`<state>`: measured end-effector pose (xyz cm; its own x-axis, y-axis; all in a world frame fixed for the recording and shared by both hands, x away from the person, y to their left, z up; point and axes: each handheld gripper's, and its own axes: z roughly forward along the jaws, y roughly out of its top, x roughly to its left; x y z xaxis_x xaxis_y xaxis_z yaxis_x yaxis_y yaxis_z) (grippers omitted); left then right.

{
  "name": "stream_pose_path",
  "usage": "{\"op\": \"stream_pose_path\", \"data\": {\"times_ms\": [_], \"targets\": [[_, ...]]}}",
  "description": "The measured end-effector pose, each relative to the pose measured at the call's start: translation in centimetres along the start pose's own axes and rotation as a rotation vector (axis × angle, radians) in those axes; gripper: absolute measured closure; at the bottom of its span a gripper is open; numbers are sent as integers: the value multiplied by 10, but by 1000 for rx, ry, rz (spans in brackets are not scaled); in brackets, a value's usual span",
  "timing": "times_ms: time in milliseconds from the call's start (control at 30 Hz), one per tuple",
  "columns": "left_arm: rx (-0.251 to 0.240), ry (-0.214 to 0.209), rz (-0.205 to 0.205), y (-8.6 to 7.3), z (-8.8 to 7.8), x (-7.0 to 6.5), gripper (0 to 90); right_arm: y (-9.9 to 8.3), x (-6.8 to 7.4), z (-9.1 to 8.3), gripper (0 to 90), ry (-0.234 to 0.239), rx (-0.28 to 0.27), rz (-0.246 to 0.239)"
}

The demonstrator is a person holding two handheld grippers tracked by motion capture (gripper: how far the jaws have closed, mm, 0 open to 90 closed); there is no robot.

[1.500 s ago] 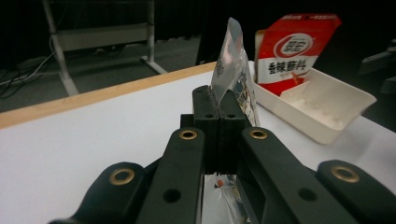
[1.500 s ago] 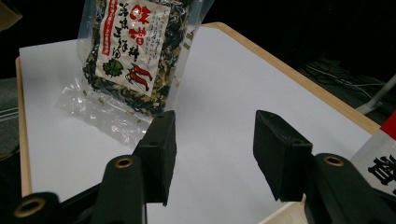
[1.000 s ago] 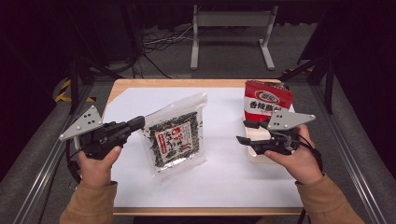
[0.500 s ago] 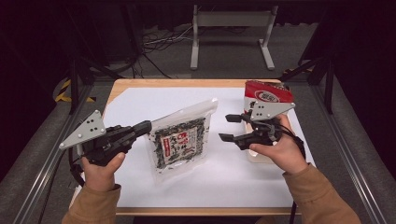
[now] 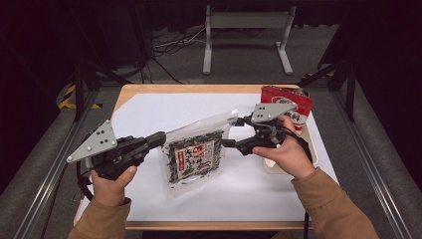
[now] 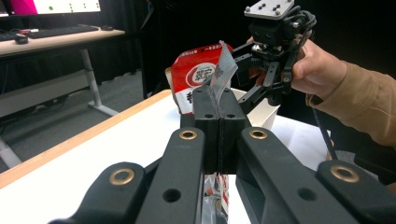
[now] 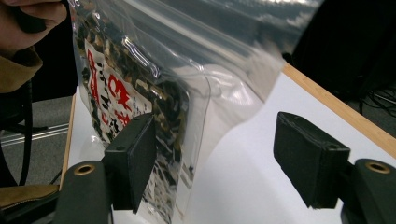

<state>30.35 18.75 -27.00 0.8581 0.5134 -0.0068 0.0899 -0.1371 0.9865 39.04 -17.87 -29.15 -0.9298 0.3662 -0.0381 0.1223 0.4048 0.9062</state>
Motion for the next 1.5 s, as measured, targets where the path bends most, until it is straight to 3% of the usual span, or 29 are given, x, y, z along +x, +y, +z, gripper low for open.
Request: {"op": "stream_pose_path", "data": {"times_ms": [267,533,867,1100,1167,1500], "targets": [[-1,-7,0,-1,1,1,895,6,3,14,310,42,10,-19],[-4,-6,2,-3,2,3,895,8,8,26,401,102,42,-39],[-7,5,0,-6,2,5,894,6,11,34,456,158,68,-26],[-6,9,-7,-7,1,7,893,5,12,38,577,204,80,-15],[-7,16,-7,-8,1,8,893,6,14,37,662,236,91,-20],[-8,33,-23,-10,0,11,889,12,21,30,751,276,114,-25]]}}
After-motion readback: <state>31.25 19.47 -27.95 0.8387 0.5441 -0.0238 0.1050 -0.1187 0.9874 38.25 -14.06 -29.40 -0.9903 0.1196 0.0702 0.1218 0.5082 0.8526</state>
